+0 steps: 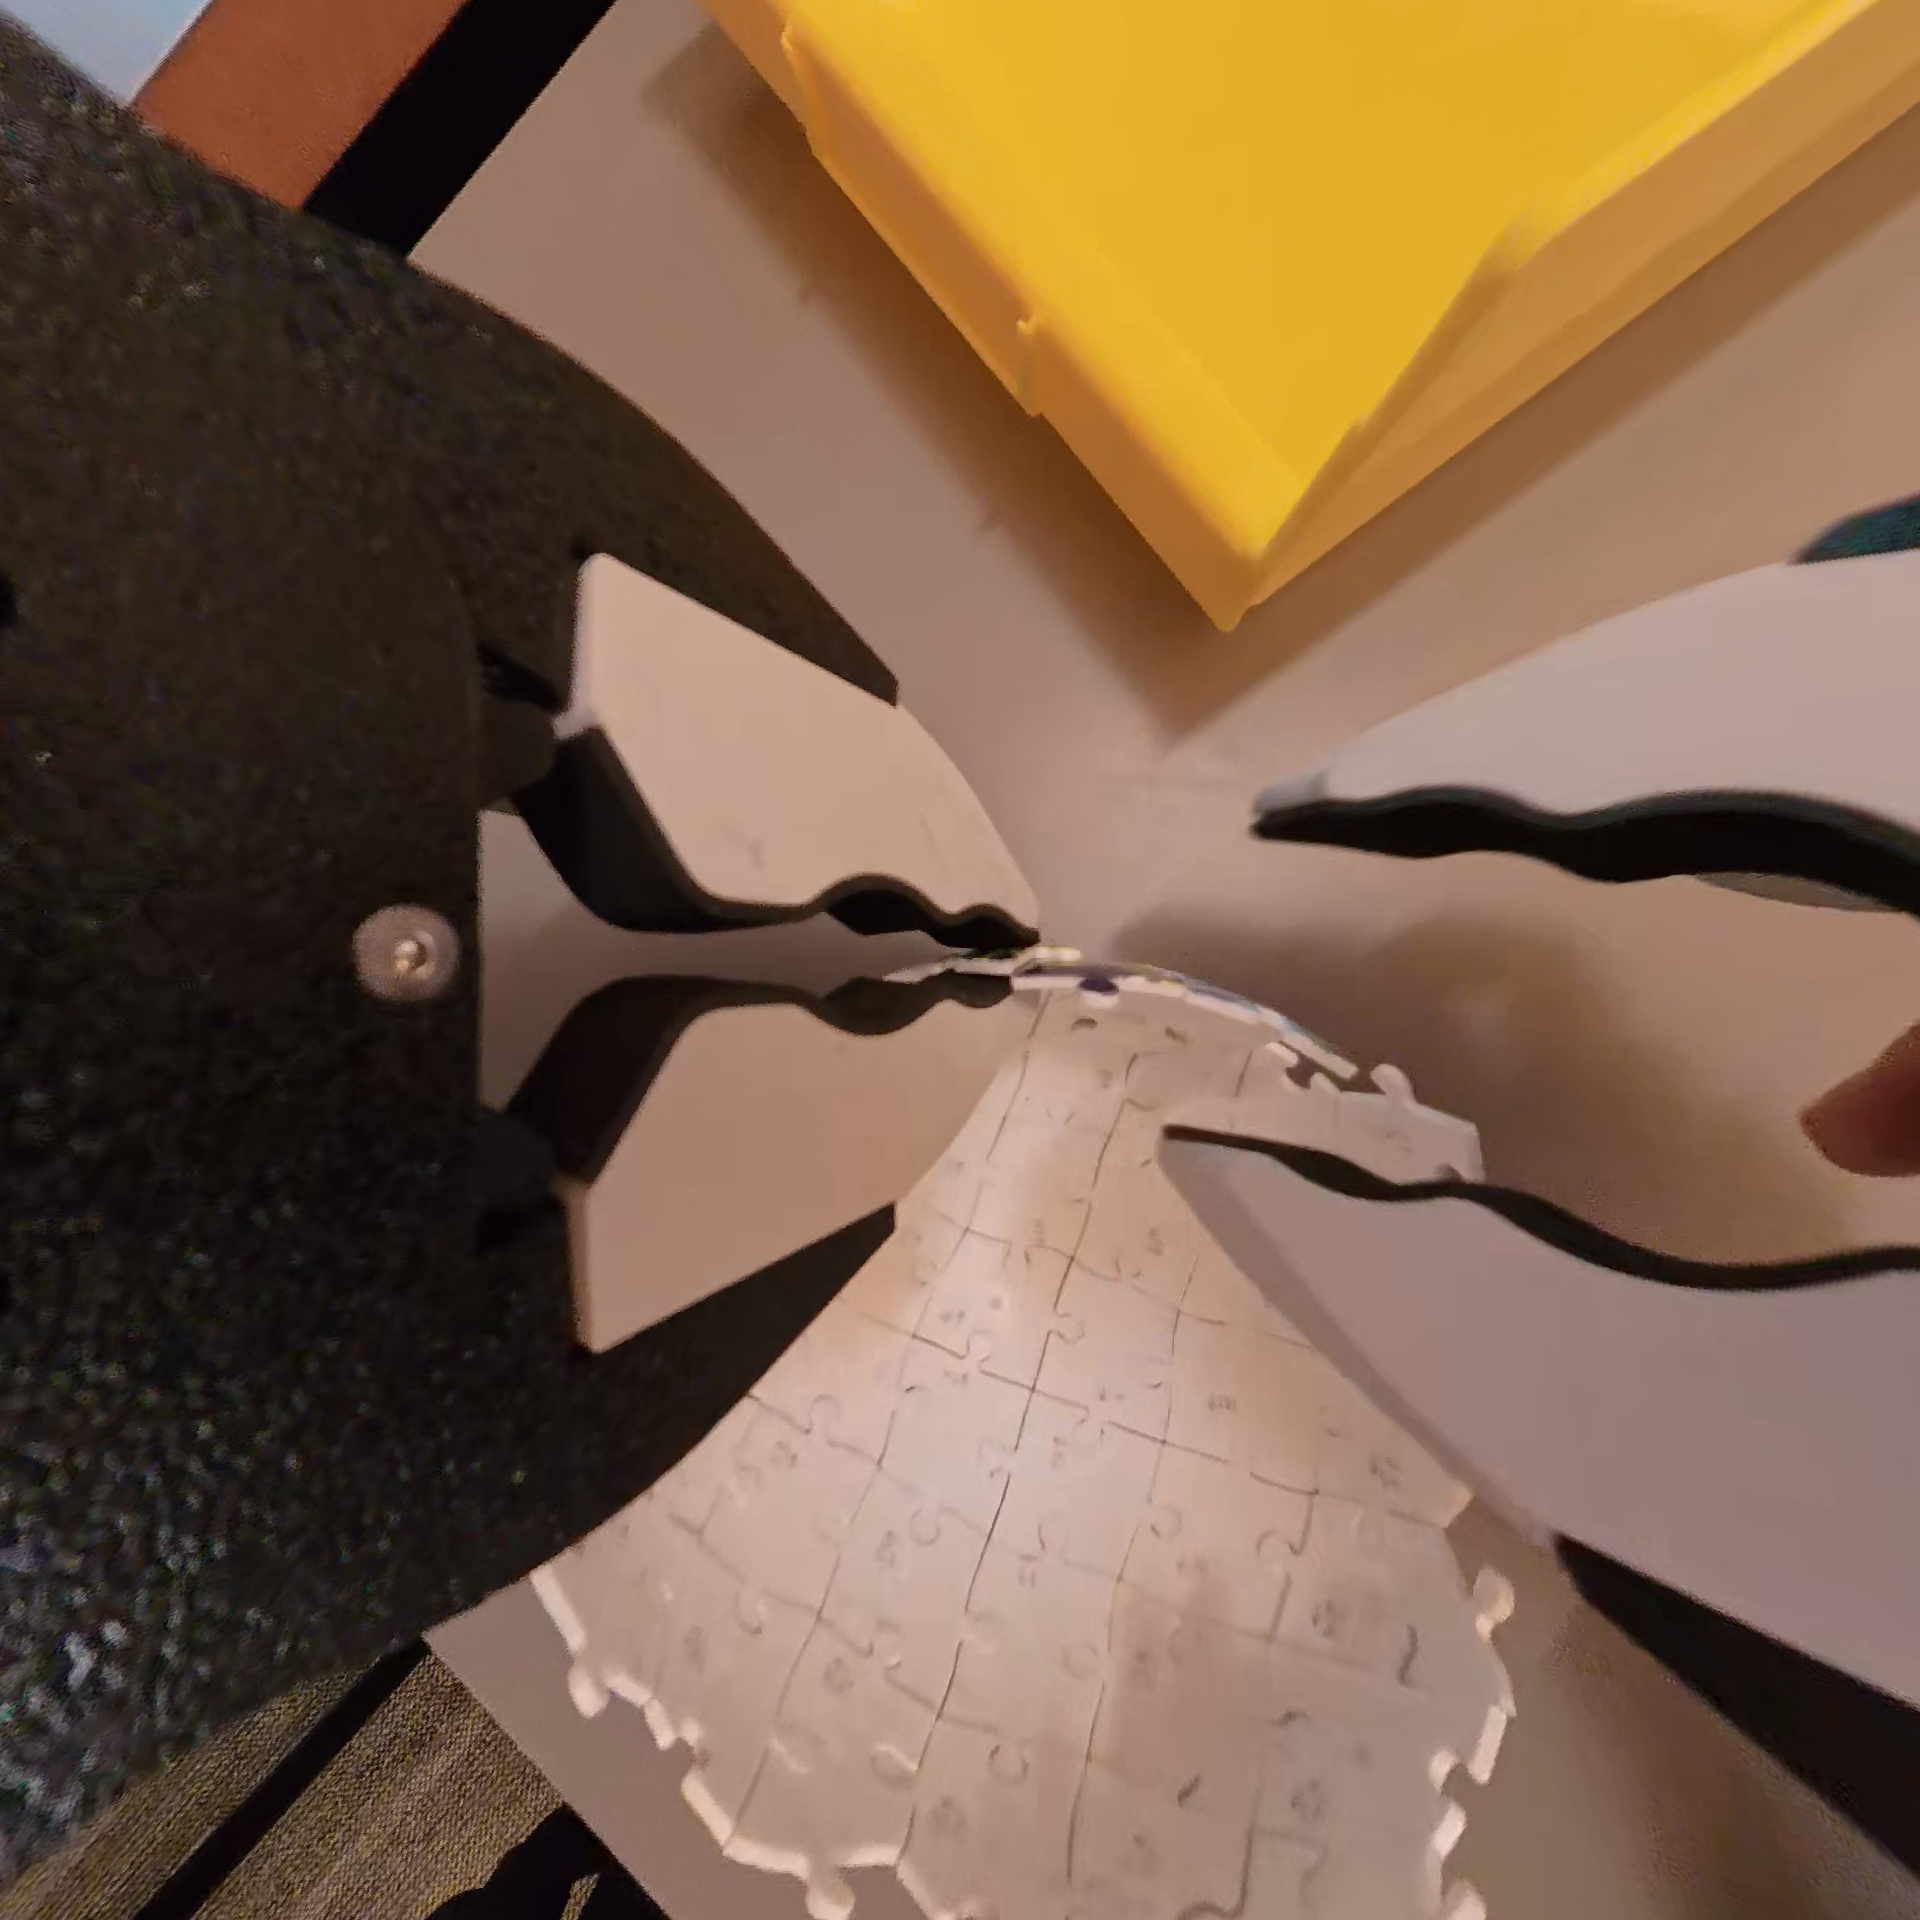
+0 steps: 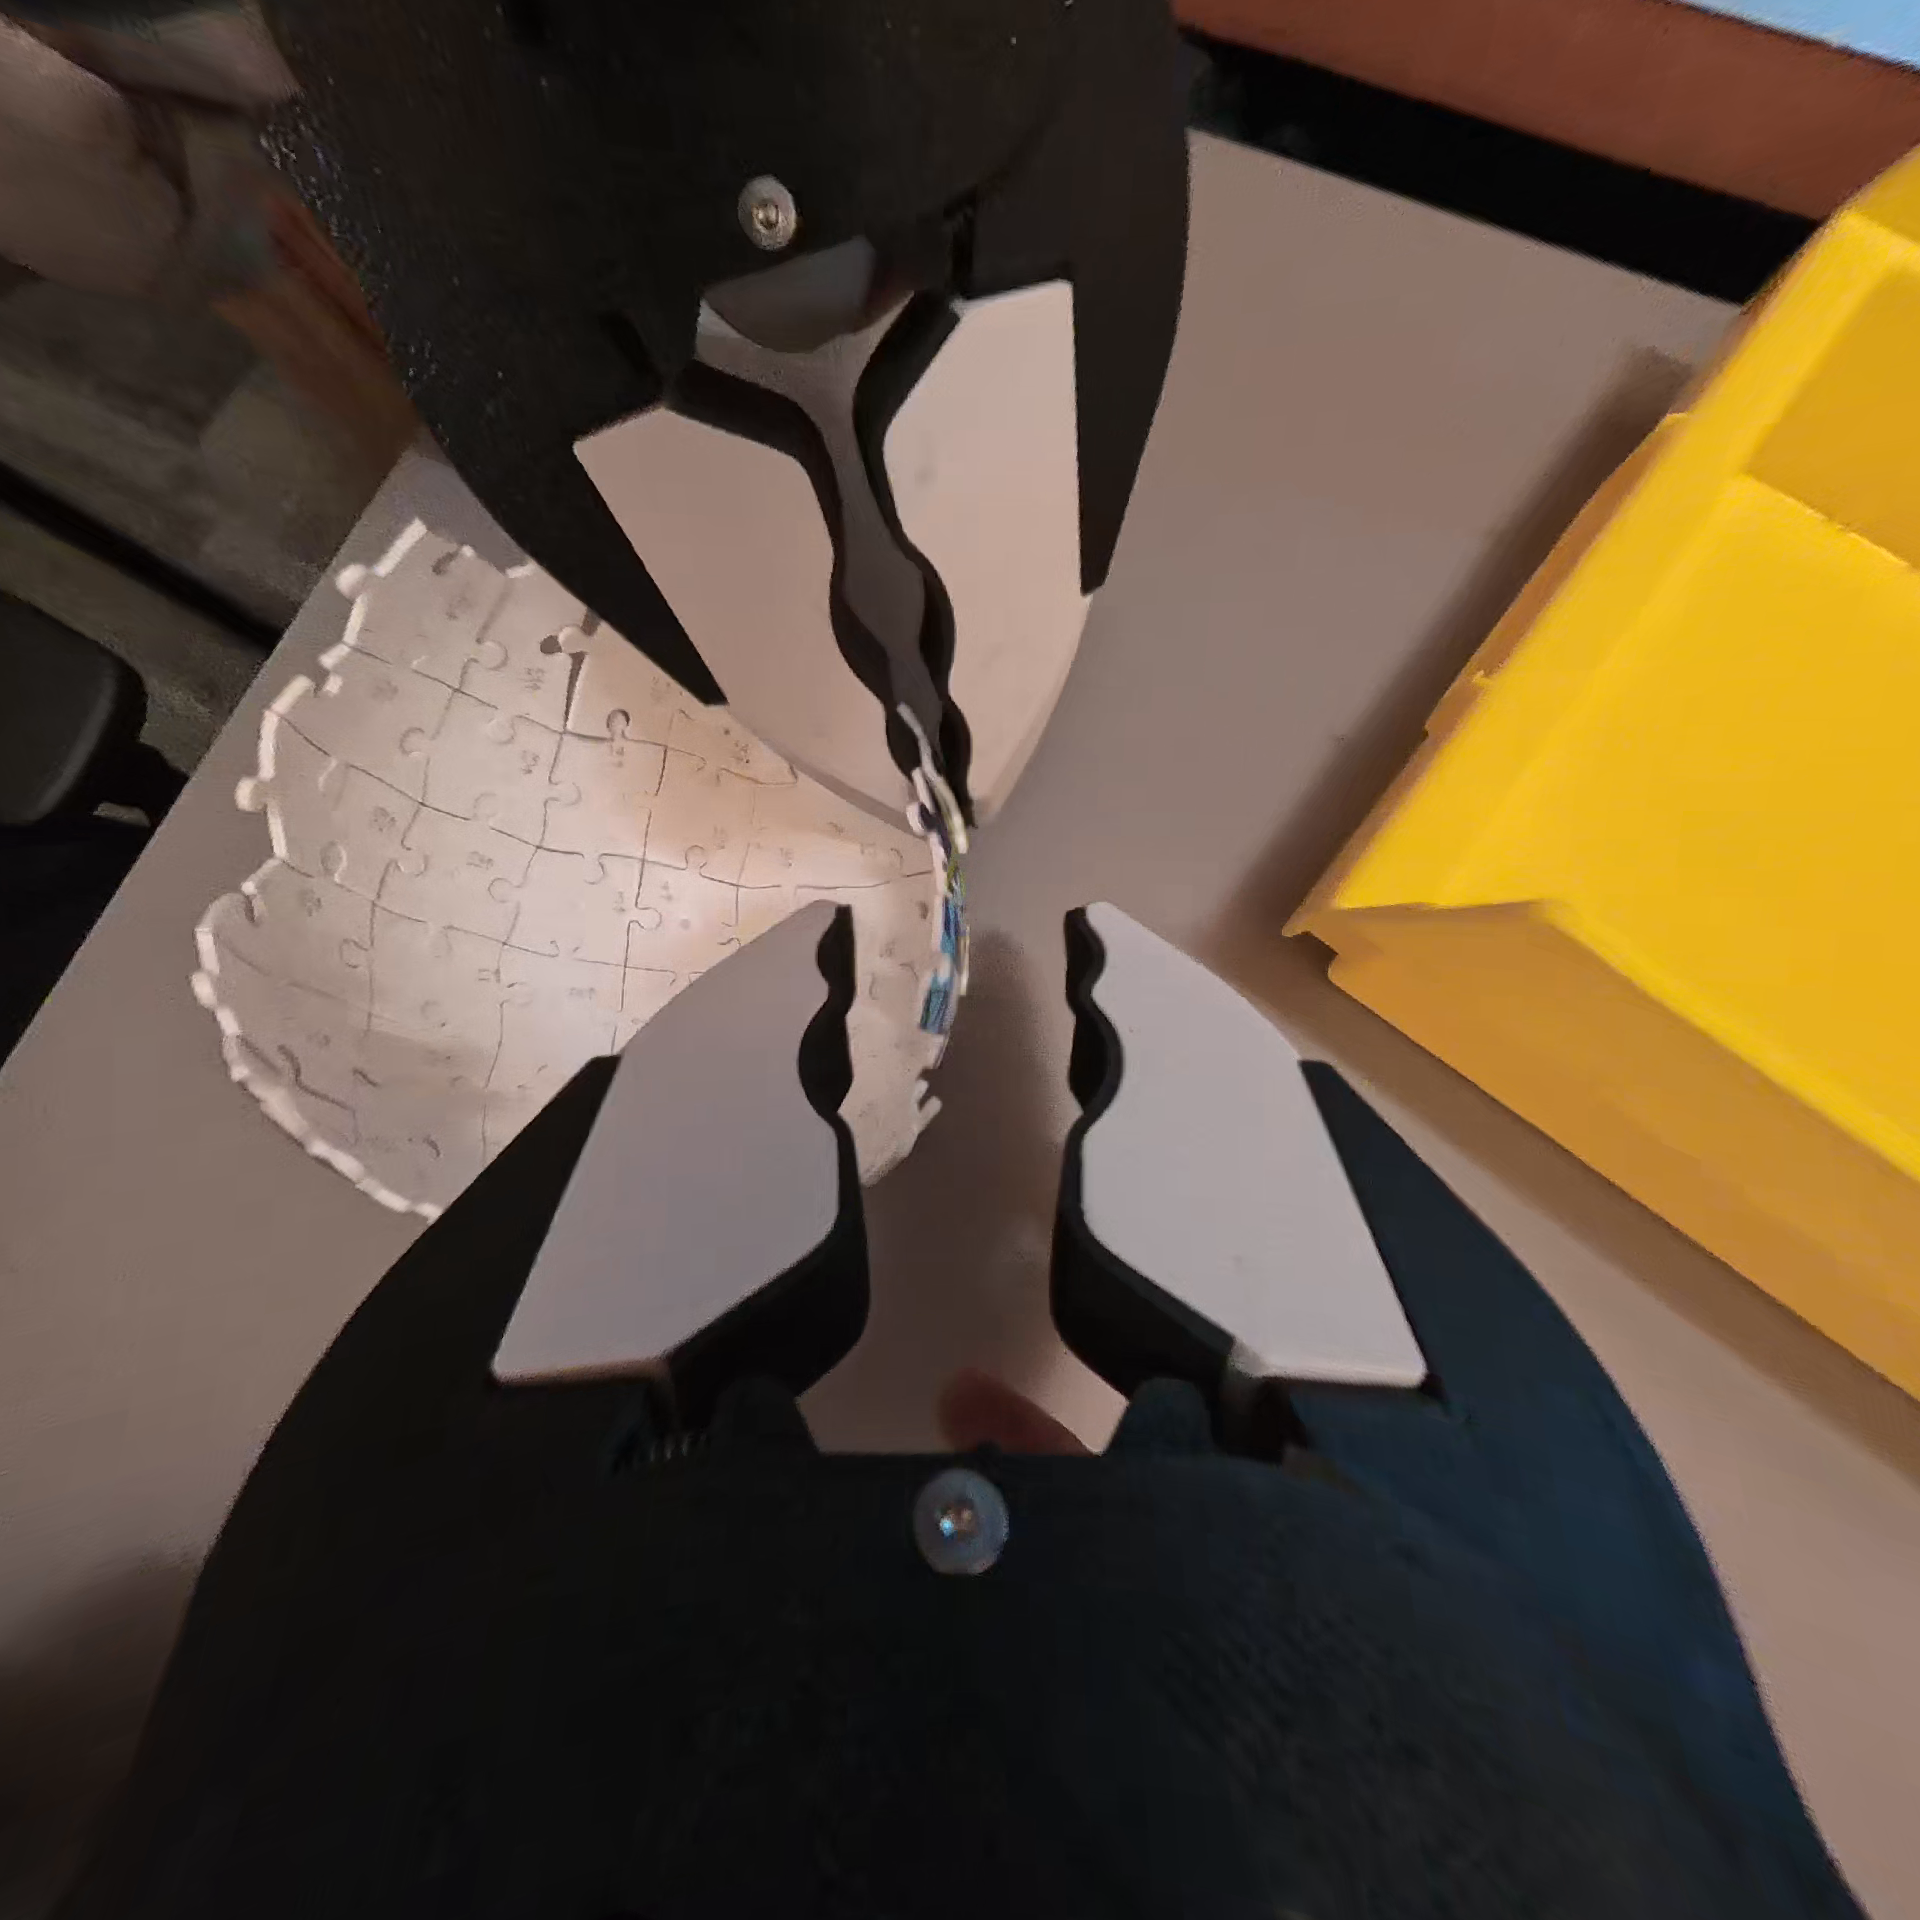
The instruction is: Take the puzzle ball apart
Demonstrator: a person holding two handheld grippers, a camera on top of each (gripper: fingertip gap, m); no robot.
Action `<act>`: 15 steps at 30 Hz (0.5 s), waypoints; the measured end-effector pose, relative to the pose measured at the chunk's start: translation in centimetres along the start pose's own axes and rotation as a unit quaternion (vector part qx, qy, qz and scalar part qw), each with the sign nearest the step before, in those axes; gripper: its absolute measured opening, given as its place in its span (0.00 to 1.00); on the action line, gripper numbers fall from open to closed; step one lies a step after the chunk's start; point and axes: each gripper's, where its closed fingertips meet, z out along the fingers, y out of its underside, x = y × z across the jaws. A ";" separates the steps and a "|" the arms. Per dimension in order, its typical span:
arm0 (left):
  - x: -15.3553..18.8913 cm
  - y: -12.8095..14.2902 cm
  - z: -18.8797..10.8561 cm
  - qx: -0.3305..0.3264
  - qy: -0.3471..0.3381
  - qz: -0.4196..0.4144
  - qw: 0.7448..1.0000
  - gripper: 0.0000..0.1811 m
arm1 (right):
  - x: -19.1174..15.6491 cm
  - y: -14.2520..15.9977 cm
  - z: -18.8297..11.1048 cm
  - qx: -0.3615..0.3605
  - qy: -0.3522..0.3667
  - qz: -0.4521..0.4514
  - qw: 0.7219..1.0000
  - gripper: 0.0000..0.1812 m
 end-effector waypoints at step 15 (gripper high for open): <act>-0.3 0.7 0.3 0.000 0.010 -0.017 1.000 0.06 | -4.2 2.1 -5.3 0.101 0.078 0.015 0.992 0.48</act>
